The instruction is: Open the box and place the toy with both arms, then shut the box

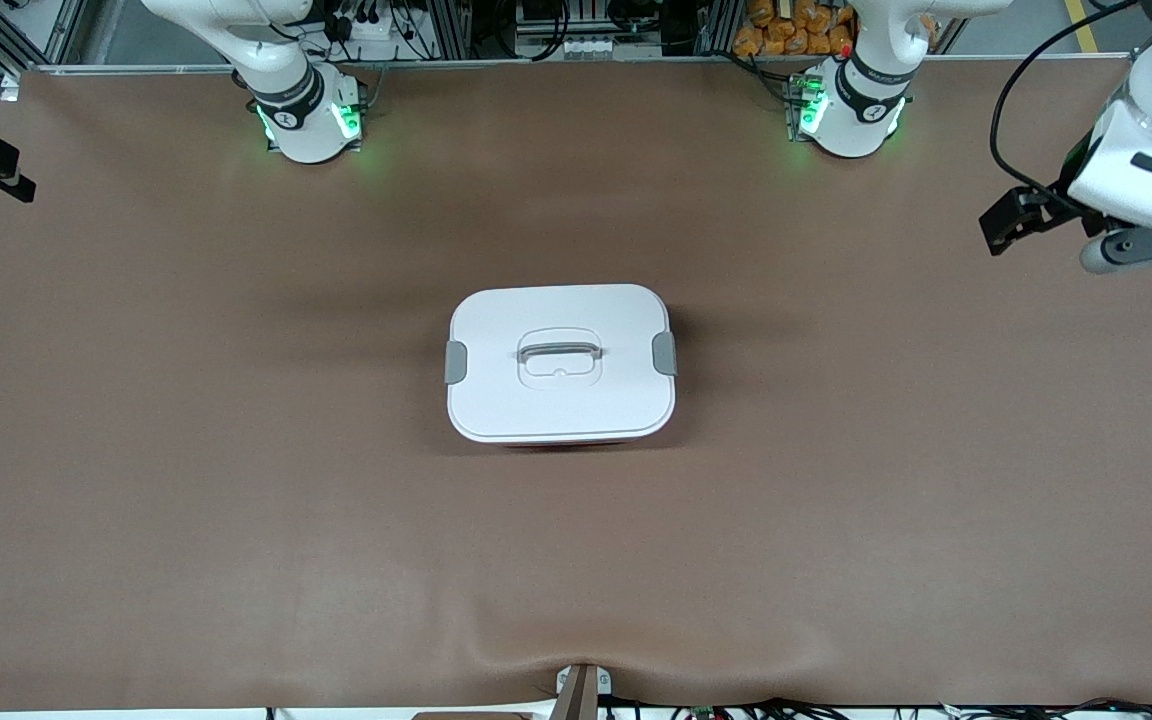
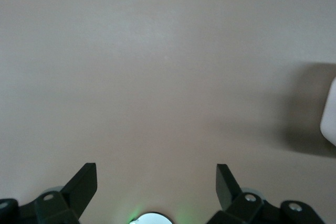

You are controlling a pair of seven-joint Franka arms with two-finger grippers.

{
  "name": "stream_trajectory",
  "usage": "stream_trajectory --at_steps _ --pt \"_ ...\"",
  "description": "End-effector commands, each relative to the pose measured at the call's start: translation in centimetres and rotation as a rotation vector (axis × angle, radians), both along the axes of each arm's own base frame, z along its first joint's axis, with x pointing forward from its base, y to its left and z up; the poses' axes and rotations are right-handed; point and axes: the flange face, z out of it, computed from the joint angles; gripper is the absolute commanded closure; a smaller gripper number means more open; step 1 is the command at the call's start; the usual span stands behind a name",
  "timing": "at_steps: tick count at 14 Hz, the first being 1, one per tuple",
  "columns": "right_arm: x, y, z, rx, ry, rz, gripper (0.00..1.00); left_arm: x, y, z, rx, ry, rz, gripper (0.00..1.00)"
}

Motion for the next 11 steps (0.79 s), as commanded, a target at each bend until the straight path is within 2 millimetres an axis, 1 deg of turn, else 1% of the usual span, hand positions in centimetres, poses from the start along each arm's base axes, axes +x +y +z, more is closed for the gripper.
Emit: stream_trajectory --at_steps 1,2,3,5,9,11 --pt "-0.2 -0.4 0.6 0.011 -0.011 -0.013 0.0 -2.2 0.6 0.8 -0.073 -0.014 -0.047 0.0" --pt "-0.3 -1.2 0.6 0.014 -0.011 -0.029 0.0 -2.5 -0.2 1.0 -0.073 -0.008 -0.069 0.0" --pt "-0.3 -1.4 0.6 0.018 -0.012 -0.031 0.0 -3.1 -0.3 1.6 -0.075 -0.011 -0.075 0.0" --pt "-0.3 -1.4 0.6 0.021 -0.012 -0.032 0.0 -3.5 -0.5 1.8 -0.073 0.0 -0.079 0.0" --pt "-0.2 -1.2 0.5 0.023 -0.009 -0.029 0.0 -3.3 -0.5 2.7 -0.076 -0.018 -0.069 0.0" --pt "-0.3 -1.5 0.6 0.023 -0.009 -0.035 0.0 -3.2 -0.5 2.7 -0.076 -0.018 -0.067 0.0"
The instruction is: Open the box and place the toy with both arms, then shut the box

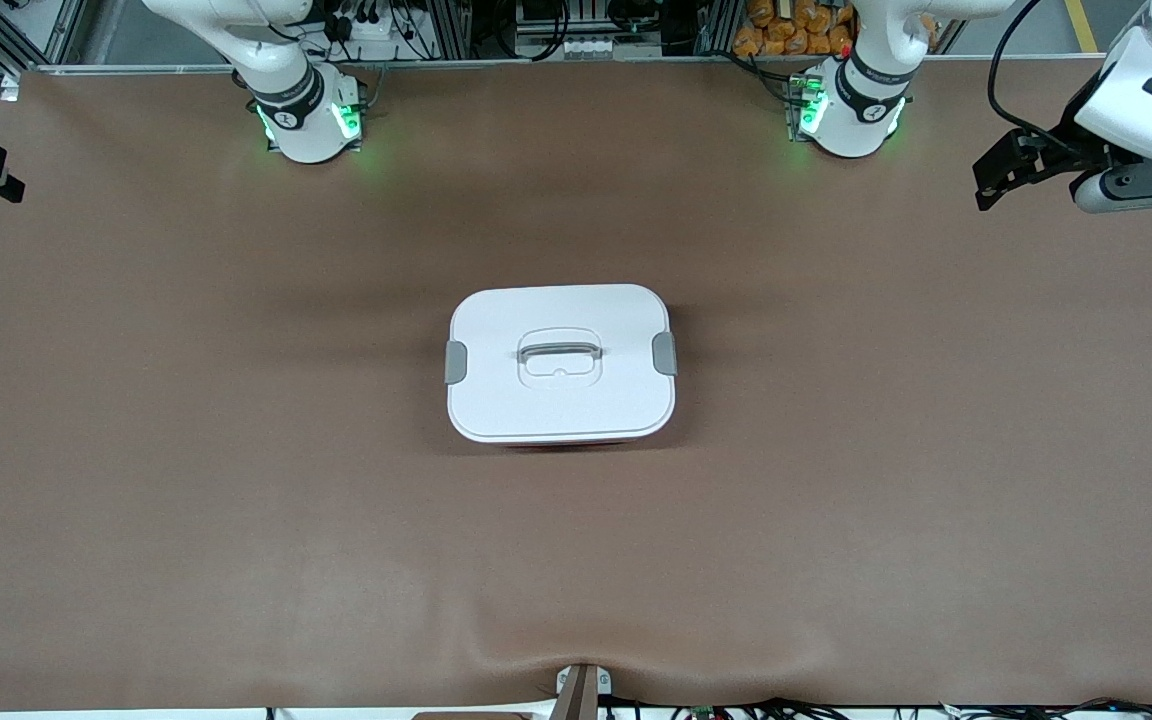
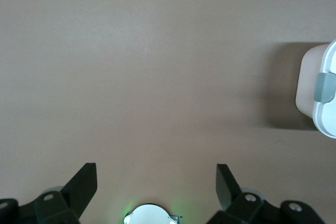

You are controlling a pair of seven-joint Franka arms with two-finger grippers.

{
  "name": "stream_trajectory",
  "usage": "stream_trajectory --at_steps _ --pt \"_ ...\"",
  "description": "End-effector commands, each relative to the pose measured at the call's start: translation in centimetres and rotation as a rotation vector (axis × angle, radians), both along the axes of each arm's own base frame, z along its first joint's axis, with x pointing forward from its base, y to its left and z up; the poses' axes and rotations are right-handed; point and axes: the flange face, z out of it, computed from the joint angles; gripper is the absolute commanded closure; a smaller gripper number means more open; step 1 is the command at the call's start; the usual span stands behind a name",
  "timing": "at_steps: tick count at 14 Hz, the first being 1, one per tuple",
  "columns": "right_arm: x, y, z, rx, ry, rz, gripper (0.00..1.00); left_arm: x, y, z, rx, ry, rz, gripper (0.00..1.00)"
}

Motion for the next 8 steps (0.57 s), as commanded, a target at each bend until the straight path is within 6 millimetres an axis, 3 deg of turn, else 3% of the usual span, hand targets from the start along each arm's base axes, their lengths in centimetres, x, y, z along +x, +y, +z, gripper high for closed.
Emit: stream_trajectory --at_steps 1,8 --pt "-0.27 -0.44 0.52 0.015 -0.005 -0.014 0.0 -0.31 0.06 0.83 -0.016 -0.01 0.002 0.0" --pt "-0.21 -0.76 0.47 0.015 -0.007 -0.02 0.0 -0.27 -0.22 1.37 -0.045 -0.016 -0.012 0.0"
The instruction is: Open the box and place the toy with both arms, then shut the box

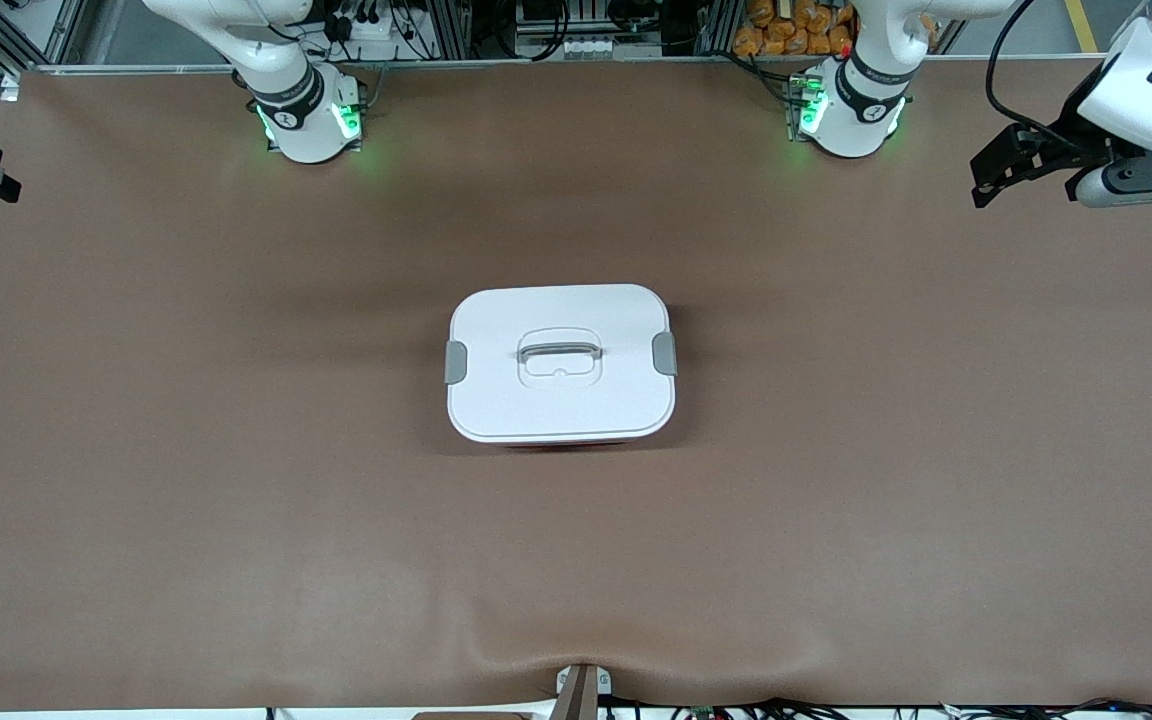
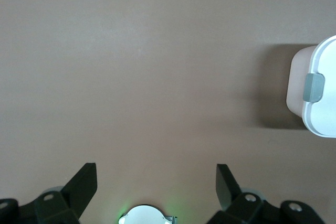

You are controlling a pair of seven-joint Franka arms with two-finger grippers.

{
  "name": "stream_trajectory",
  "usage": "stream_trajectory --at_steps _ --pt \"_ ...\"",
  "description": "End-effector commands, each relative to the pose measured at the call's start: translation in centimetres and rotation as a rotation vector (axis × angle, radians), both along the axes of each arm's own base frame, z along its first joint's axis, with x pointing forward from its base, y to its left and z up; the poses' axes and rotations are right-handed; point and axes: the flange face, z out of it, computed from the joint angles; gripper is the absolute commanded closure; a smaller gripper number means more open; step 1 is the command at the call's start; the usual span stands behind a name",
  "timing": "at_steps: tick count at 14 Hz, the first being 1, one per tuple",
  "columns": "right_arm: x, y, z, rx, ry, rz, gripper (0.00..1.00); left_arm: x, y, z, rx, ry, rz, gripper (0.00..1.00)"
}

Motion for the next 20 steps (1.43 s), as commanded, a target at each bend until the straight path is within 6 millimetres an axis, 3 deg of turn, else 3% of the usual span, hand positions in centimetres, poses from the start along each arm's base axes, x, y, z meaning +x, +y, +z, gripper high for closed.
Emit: stream_trajectory --at_steps 1,9,13,20 --pt "-0.2 -0.4 0.5 0.015 -0.009 -0.013 0.0 -0.1 0.3 0.8 -0.018 -0.008 -0.004 0.0" --pt "0.0 -1.1 0.1 0.016 -0.001 -0.025 0.0 2.0 2.0 0.3 -0.017 -0.005 0.028 0.0" --pt "-0.1 -1.6 0.1 0.028 -0.003 -0.035 0.0 3.5 1.6 0.5 -0.021 -0.012 -0.001 0.0" --pt "-0.1 -1.7 0.1 0.031 -0.003 -0.037 0.0 3.6 0.5 0.7 -0.025 -0.013 -0.015 0.0"
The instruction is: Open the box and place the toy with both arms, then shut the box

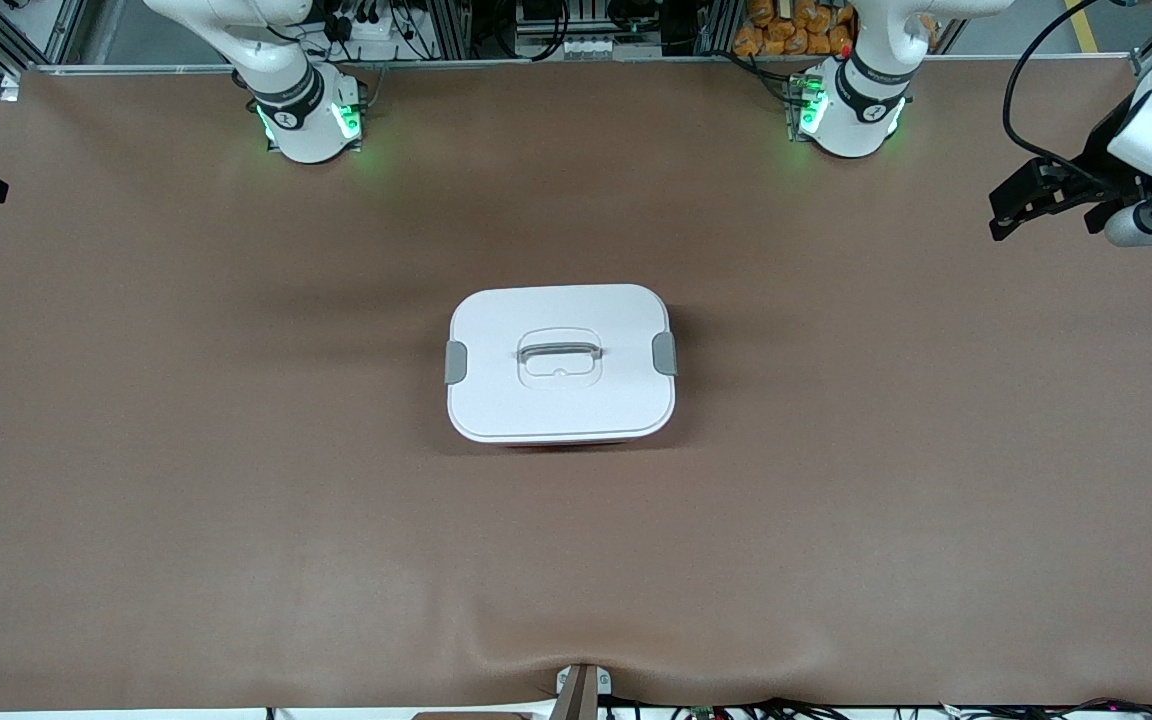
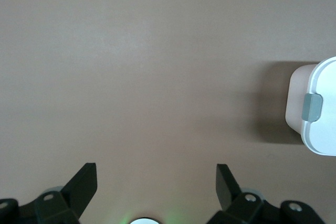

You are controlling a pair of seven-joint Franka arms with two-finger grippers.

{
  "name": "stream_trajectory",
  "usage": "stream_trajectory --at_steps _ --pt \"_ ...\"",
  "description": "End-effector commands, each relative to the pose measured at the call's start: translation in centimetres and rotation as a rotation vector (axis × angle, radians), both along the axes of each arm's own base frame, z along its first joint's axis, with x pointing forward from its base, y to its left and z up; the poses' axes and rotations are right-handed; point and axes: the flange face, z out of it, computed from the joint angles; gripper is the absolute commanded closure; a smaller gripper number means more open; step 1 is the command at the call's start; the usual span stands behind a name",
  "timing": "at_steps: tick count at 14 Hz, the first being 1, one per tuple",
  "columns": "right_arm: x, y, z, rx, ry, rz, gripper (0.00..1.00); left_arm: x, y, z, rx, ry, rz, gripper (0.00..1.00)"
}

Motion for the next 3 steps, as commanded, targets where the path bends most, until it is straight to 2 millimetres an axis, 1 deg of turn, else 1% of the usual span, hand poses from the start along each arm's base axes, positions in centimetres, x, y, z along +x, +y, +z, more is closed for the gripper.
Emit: stream_trajectory --at_steps 1,3 --pt "0.05 -0.3 0.15 0.022 -0.003 -0.008 0.0 -0.02 -0.37 0.42 -0.019 0.015 -0.021 0.0" --pt "0.02 -0.3 0.24 0.022 -0.006 -0.008 0.0 -0.06 -0.45 0.32 -0.025 0.02 -0.022 0.0"
